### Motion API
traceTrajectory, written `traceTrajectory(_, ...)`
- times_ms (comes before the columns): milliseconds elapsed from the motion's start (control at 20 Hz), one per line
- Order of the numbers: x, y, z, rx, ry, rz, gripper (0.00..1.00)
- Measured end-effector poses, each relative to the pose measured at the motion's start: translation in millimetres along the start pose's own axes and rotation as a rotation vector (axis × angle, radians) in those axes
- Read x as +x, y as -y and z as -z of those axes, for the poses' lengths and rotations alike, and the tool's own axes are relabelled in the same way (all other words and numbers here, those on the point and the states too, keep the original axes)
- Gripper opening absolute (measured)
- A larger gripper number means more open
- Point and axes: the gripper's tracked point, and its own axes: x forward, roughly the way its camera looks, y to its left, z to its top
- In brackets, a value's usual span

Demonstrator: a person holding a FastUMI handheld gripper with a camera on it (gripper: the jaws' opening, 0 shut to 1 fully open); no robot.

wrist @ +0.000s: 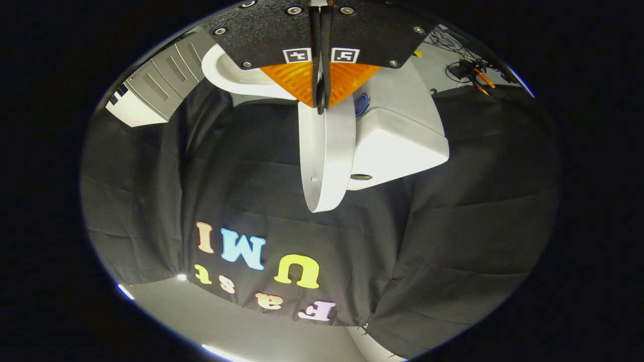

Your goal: Open the toilet lid.

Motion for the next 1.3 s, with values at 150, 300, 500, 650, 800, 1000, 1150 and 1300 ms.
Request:
traceTrajectory(150, 1, 0, 0, -0.020, 0.003, 0.006, 0.00)
traceTrajectory(300, 1, 3, 1, 0.012, 0.000, -0.002, 0.00)
traceTrajectory(500, 3, -3, 0, 0.016, -0.031, -0.050, 0.07)
traceTrajectory(650, -6, -5, 2, 0.042, -0.042, -0.073, 0.19)
traceTrajectory(800, -18, -15, -1, 0.085, -0.028, -0.118, 0.38)
traceTrajectory(1000, -44, -15, -22, 0.160, 0.026, -0.199, 0.83)
traceTrajectory(1150, -61, 6, -48, 0.218, 0.103, -0.224, 0.94)
traceTrajectory(1300, -72, 34, -78, 0.221, 0.187, -0.247, 0.94)
